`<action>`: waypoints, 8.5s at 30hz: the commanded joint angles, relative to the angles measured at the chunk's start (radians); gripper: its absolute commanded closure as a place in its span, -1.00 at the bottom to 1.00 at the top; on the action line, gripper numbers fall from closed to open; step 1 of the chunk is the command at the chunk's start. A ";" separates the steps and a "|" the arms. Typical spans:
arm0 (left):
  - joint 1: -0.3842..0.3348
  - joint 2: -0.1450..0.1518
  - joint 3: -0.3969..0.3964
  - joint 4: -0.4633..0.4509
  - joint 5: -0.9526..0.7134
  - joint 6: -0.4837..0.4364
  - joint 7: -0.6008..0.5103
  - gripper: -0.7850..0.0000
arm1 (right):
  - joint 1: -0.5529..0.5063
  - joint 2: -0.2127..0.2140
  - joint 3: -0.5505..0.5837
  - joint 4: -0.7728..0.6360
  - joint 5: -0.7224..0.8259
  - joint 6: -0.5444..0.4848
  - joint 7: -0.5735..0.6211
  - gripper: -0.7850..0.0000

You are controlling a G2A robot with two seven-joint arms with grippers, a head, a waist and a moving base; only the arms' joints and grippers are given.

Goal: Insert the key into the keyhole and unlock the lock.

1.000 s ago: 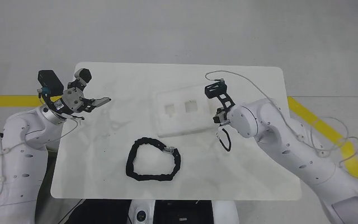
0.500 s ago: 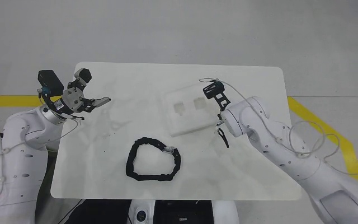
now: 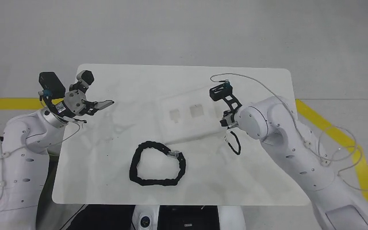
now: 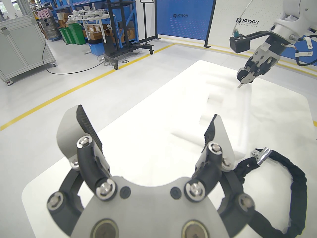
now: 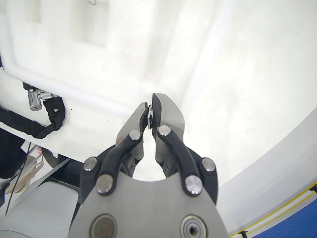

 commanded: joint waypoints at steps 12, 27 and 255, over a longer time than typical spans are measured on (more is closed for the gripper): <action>0.023 0.010 0.056 -0.139 0.076 0.000 -0.117 -1.00 | -0.003 -0.019 -0.003 0.044 0.028 0.020 -0.020 1.00; -0.103 -0.034 0.410 -0.166 0.217 0.147 -0.211 -1.00 | -0.020 -0.040 0.017 0.079 0.036 0.040 -0.040 1.00; -0.107 0.134 0.797 -0.052 0.675 0.241 0.931 1.00 | -0.421 0.033 0.442 -0.154 0.529 -0.278 -0.222 1.00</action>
